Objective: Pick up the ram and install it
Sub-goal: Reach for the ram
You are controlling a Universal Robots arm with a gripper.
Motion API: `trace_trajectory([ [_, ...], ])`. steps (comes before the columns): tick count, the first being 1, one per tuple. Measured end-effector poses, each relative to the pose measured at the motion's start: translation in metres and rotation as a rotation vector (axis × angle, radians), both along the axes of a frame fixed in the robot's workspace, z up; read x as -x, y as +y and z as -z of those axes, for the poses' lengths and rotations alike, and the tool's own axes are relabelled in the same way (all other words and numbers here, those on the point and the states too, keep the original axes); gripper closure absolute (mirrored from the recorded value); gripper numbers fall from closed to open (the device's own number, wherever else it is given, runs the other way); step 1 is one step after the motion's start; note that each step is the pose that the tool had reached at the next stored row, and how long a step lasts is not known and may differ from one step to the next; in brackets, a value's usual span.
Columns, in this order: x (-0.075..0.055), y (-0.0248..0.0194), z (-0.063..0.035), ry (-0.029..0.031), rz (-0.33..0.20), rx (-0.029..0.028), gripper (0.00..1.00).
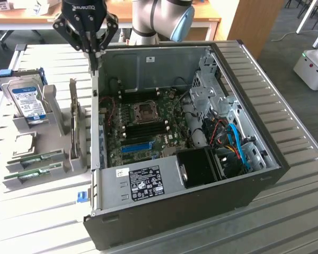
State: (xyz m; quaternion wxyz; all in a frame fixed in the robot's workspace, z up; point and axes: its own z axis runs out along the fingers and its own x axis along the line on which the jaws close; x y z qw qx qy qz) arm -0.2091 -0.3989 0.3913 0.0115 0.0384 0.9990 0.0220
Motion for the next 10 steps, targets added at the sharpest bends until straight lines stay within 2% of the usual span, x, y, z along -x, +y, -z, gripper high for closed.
trace_trajectory([
  [10,0.022,0.0,0.0007,0.0021,0.002,0.0,0.89],
])
